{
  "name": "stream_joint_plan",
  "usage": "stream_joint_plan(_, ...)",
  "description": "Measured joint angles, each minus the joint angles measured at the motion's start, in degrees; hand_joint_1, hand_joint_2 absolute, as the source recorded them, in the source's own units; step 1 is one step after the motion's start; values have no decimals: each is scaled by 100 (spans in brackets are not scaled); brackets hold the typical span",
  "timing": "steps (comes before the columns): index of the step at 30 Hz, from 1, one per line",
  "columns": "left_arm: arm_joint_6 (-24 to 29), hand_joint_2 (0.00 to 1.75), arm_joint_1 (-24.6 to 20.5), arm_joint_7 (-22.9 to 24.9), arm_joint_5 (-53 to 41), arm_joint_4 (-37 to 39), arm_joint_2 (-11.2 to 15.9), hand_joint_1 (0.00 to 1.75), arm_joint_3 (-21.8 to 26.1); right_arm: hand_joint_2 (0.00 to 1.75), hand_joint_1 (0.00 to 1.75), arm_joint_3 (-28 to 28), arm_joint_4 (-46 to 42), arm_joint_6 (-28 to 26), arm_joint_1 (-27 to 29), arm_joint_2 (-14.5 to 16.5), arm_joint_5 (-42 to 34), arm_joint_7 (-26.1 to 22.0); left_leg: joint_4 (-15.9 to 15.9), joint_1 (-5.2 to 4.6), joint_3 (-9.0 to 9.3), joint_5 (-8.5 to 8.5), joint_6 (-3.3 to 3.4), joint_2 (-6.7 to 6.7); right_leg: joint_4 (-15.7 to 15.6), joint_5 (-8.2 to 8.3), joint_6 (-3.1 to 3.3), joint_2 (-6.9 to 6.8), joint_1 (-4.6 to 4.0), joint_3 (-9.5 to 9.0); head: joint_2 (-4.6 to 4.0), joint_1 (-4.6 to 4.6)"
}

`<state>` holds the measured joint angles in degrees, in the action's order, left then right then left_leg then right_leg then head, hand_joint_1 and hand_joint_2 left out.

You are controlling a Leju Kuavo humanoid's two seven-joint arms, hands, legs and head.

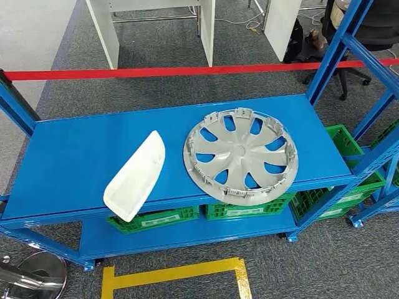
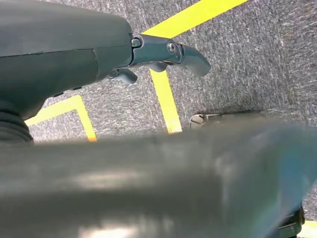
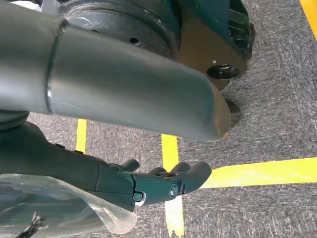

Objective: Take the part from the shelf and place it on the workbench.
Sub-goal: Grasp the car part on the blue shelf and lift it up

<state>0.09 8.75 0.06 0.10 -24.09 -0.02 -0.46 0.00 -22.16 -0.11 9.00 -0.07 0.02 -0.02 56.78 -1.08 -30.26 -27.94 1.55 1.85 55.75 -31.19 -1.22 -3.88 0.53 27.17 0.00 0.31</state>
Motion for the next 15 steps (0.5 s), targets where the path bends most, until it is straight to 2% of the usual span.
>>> stream_joint_plan(3, 0, 175, 0, -1, -1, 0, 0, 0, 0, 0, 0, 0, 0, 0, 0, 0, 0, 0, 0, 0, 0, 0, 0, 0, 0, 0, 0, 0, 0, 0, 0, 1)
stream_joint_plan(7, 0, 175, 0, 0, -1, 0, 0, 0, 0, 175, 0, 0, 0, 0, 0, 0, 0, 1, 0, 0, 1, 0, 0, 0, 0, 0, 0, 0, 0, 0, 0, 1)
stream_joint_plan(13, 10, 175, -28, -75, -3, 80, -13, 0, 0, 175, 0, 185, 52, -1, -37, 7, -202, -64, 0, 0, 1, 0, 0, 0, 0, 0, 0, 1, 0, 2, 0, 1)
stream_joint_plan(14, 22, 175, -41, -120, -7, 119, -21, 0, 0, 131, 0, 286, 87, -1, -58, 10, -316, -101, 0, 0, 1, 0, 0, 0, 0, 0, 0, 1, 0, 7, 0, 1)
stream_joint_plan(15, 43, 131, -56, -165, -10, 156, -29, 0, 0, 87, 0, 389, 128, -3, -83, 15, -439, -140, 0, 0, 2, 0, 0, 0, 0, 0, 0, 1, 0, 15, 0, 1)
